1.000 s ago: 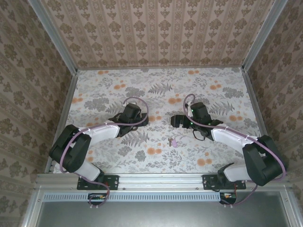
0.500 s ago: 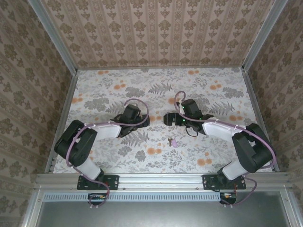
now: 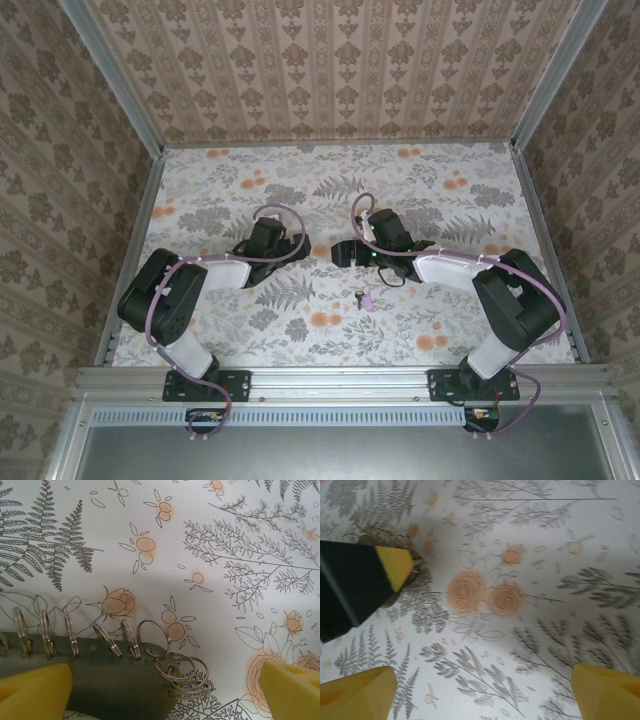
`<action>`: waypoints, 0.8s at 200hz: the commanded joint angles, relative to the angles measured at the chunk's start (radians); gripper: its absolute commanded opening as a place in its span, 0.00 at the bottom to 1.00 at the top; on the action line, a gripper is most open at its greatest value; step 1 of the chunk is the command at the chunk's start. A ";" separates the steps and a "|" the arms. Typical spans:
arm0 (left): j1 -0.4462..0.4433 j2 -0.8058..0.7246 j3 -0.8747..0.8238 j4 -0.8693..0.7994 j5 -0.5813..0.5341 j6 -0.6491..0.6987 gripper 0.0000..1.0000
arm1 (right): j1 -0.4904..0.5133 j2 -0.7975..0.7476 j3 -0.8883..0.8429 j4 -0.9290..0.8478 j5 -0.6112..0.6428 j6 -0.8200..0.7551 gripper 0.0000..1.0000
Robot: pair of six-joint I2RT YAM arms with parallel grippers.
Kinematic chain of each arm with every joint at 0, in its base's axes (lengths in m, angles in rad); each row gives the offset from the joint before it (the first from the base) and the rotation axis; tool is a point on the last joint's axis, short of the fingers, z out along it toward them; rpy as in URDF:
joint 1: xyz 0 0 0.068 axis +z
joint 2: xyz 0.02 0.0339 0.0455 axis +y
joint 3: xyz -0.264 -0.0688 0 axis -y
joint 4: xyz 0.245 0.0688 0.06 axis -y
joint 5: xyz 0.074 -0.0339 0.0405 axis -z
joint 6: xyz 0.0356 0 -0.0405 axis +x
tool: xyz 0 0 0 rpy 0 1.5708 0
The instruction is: Put the keys on the keyring
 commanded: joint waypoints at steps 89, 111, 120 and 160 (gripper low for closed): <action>0.041 0.038 -0.033 0.004 0.088 -0.050 1.00 | 0.070 0.173 0.057 0.267 -0.090 -0.019 0.72; 0.051 0.042 -0.042 0.031 0.114 -0.067 1.00 | 0.082 0.216 0.099 0.269 -0.095 -0.020 0.69; 0.054 0.039 -0.041 0.040 0.130 -0.073 1.00 | 0.085 0.227 0.113 0.267 -0.090 -0.020 0.69; 0.061 0.012 -0.008 0.015 0.146 -0.070 1.00 | 0.089 0.260 0.147 0.260 -0.079 -0.023 0.68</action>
